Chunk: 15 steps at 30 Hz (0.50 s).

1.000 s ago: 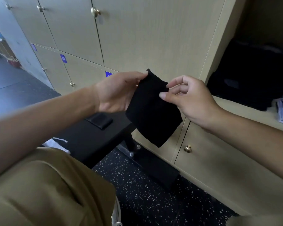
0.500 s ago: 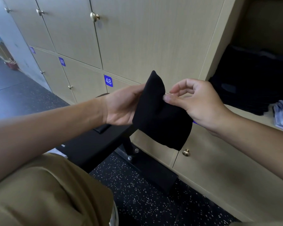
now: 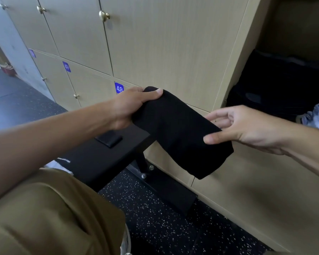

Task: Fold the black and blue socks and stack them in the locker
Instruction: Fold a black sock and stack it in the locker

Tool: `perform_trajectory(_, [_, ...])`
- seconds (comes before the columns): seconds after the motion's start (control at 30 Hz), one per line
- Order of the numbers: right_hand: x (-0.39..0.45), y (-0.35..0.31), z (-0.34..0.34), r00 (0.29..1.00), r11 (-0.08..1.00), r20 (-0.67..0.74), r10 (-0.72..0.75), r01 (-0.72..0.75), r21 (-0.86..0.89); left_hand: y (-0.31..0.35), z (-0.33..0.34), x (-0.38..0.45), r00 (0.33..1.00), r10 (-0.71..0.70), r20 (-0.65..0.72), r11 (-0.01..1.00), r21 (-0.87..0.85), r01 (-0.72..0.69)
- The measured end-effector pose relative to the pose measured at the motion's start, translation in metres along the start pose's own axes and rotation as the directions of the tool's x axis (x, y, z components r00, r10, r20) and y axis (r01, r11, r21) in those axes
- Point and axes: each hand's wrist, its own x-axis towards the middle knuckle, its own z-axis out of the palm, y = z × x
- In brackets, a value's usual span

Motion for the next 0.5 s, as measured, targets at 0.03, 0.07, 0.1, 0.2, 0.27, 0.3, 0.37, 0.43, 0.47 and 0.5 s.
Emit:
perform_trajectory(0.03, [-0.002, 0.002, 0.0, 0.997, 0.999, 0.066, 0.037, -0.036, -0.013, 0.0, 0.001, 0.0, 1.0, 0.007, 0.002, 1.0, 0.016, -0.007])
perform_trajectory(0.07, [-0.004, 0.006, 0.001, 0.991, 0.997, 0.113, 0.068, -0.064, -0.038, 0.0, 0.003, 0.0, 1.0, 0.014, -0.001, 1.0, 0.028, -0.014])
perform_trajectory(0.1, [-0.005, 0.009, 0.001, 0.986, 0.995, 0.141, 0.093, -0.085, -0.062, 0.0, 0.003, 0.0, 1.0, 0.02, -0.007, 0.999, 0.039, -0.02])
perform_trajectory(0.2, [-0.007, 0.018, -0.001, 0.979, 0.984, 0.154, 0.135, -0.114, -0.137, -0.002, -0.004, 0.003, 0.997, 0.046, -0.066, 0.996, 0.077, -0.041])
perform_trajectory(0.27, [-0.007, 0.025, -0.008, 0.98, 0.978, 0.124, 0.153, -0.132, -0.161, -0.005, -0.013, 0.004, 0.993, 0.072, -0.089, 0.985, 0.16, -0.057])
perform_trajectory(0.3, [-0.007, 0.028, -0.011, 0.981, 0.982, 0.11, 0.162, -0.149, -0.12, -0.007, -0.017, 0.004, 0.992, 0.081, -0.098, 0.977, 0.206, -0.059])
perform_trajectory(0.37, [-0.008, 0.031, -0.015, 0.983, 0.985, 0.067, 0.173, -0.174, 0.008, -0.008, -0.021, 0.001, 0.989, 0.089, -0.121, 0.96, 0.276, -0.053])
perform_trajectory(0.43, [-0.01, 0.033, -0.018, 0.981, 0.975, -0.001, 0.195, -0.194, 0.111, -0.009, -0.023, -0.001, 0.986, 0.082, -0.143, 0.951, 0.307, -0.035])
perform_trajectory(0.47, [-0.01, 0.034, -0.019, 0.978, 0.968, -0.046, 0.202, -0.193, 0.158, -0.008, -0.023, -0.002, 0.986, 0.074, -0.147, 0.949, 0.314, -0.024])
perform_trajectory(0.5, [-0.012, 0.033, -0.019, 0.974, 0.964, -0.103, 0.203, -0.18, 0.198, -0.007, -0.023, -0.002, 0.987, 0.064, -0.148, 0.947, 0.32, -0.013])
